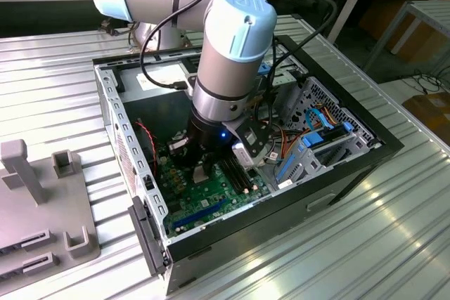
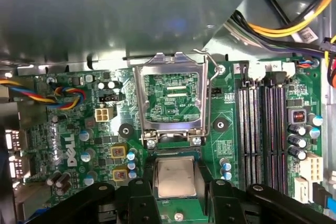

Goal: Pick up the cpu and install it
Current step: 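Place the cpu into insertion slot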

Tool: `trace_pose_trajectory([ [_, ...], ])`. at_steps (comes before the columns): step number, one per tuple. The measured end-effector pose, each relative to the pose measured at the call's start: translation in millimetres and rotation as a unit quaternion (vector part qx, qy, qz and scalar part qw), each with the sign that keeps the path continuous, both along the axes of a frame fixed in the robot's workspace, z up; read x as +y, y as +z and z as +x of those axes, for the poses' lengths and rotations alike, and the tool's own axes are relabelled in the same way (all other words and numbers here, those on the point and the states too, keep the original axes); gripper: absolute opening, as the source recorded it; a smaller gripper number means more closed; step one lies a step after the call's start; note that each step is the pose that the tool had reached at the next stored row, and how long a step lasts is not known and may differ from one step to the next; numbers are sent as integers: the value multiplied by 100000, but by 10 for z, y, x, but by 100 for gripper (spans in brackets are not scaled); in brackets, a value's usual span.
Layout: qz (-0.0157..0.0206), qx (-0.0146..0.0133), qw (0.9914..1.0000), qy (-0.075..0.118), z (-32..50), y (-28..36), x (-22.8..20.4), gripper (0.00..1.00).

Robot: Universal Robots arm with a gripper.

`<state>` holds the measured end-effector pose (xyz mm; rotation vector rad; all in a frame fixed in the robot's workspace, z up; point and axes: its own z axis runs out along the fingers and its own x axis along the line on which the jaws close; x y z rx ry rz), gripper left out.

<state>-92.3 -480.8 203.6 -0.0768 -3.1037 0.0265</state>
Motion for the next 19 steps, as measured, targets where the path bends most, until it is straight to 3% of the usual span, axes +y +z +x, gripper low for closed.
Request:
trace_pose_trajectory([
  [7,229,-5,99997,742,39,0,1,44],
  [11,508,3,99959,2835,14,0,-3,44],
  [16,504,3,99952,3071,13,0,-4,44],
  [18,507,4,99951,3075,13,0,-4,45],
  [19,508,2,99951,3076,13,0,-4,51],
])
